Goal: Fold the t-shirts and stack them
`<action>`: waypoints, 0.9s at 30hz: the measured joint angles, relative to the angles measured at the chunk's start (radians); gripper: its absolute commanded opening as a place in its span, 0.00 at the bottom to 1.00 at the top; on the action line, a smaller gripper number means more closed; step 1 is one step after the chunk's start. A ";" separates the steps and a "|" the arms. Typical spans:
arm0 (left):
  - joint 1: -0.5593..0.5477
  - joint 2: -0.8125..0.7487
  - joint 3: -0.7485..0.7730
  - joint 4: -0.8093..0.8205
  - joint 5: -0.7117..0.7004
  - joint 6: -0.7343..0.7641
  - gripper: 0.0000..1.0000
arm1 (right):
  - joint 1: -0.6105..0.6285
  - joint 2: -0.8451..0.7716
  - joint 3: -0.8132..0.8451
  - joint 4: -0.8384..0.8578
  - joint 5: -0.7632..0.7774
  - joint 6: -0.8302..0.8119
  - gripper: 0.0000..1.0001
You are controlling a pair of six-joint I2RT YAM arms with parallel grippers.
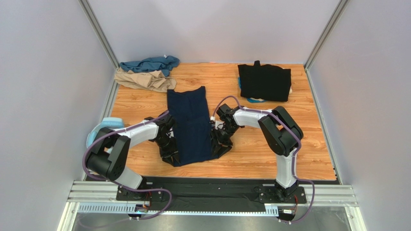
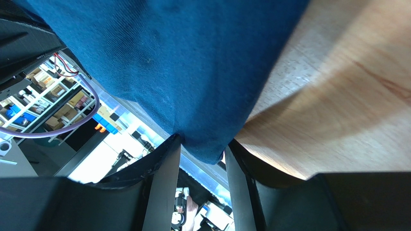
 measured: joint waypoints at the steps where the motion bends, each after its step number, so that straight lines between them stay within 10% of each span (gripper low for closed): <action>1: -0.003 0.001 0.000 0.001 0.002 -0.002 0.42 | 0.002 0.000 0.000 0.000 0.000 0.000 0.45; 7: -0.008 0.005 0.000 0.005 0.005 -0.015 0.39 | 0.005 0.005 0.006 -0.006 0.001 0.000 0.39; 9: -0.008 0.008 0.002 0.003 0.005 -0.014 0.27 | 0.006 0.015 0.018 -0.015 0.005 -0.002 0.31; 11: -0.008 0.012 0.002 0.003 0.002 -0.016 0.00 | 0.008 0.024 0.026 -0.016 0.011 -0.004 0.02; 27: -0.017 -0.110 0.013 0.010 -0.058 -0.003 0.00 | 0.013 -0.097 0.045 -0.069 0.095 -0.024 0.00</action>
